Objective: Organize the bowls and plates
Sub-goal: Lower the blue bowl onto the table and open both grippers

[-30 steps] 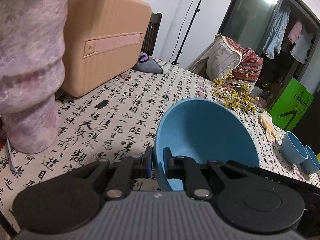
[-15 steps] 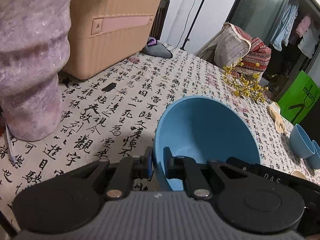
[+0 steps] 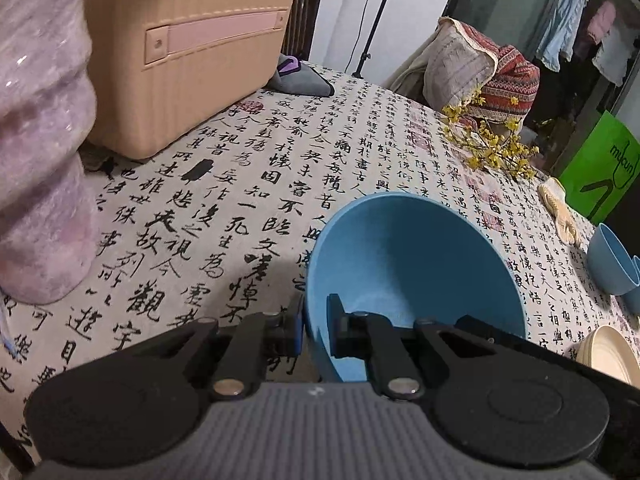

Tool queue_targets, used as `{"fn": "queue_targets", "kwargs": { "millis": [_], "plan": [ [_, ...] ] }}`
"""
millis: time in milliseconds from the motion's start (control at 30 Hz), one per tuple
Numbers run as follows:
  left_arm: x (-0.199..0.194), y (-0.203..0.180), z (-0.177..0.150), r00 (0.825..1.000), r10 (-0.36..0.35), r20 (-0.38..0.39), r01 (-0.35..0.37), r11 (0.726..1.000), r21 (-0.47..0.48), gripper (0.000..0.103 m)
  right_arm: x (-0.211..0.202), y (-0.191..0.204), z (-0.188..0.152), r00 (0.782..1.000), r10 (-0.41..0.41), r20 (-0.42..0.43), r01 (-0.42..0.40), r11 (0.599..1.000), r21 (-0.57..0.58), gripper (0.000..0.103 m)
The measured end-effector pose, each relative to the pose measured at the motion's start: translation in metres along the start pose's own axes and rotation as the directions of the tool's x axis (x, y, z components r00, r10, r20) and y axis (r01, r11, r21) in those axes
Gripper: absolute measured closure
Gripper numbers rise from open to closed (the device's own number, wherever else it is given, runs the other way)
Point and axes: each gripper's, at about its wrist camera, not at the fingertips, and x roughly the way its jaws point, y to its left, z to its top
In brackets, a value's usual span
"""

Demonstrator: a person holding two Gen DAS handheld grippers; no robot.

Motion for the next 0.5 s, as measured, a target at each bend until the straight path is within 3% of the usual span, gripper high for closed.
{"fn": "queue_targets", "kwargs": {
  "millis": [100, 167, 233, 367, 433, 500],
  "plan": [
    [0.002, -0.002, 0.001, 1.000, 0.002, -0.002, -0.002, 1.000, 0.008, 0.092, 0.002, -0.002, 0.001, 1.000, 0.003, -0.001, -0.003, 1.000, 0.008, 0.089],
    [0.002, -0.001, 0.001, 1.000, -0.014, -0.005, 0.014, 1.000, 0.006, 0.087, 0.001, -0.004, 0.002, 1.000, 0.012, -0.001, -0.012, 1.000, 0.016, 0.087],
    [0.000, -0.001, 0.001, 1.000, -0.025, 0.004, 0.025, 1.000, 0.004, 0.071, 0.000, -0.007, 0.004, 1.000, 0.027, 0.004, -0.027, 0.999, 0.030, 0.085],
    [-0.007, -0.005, 0.002, 0.999, -0.017, 0.044, 0.016, 1.000, 0.027, 0.053, -0.006, -0.008, 0.004, 0.999, 0.041, 0.024, -0.042, 0.998, 0.037, 0.082],
    [-0.012, -0.007, 0.003, 0.997, -0.030, 0.067, 0.027, 0.999, 0.042, 0.040, -0.010, -0.009, 0.005, 0.998, 0.049, 0.034, -0.050, 0.998, 0.039, 0.071],
    [-0.019, -0.010, 0.003, 0.994, -0.031, 0.101, 0.024, 0.998, 0.063, 0.030, -0.016, -0.013, 0.007, 0.996, 0.062, 0.057, -0.065, 0.997, 0.048, 0.069]
  ]
}}
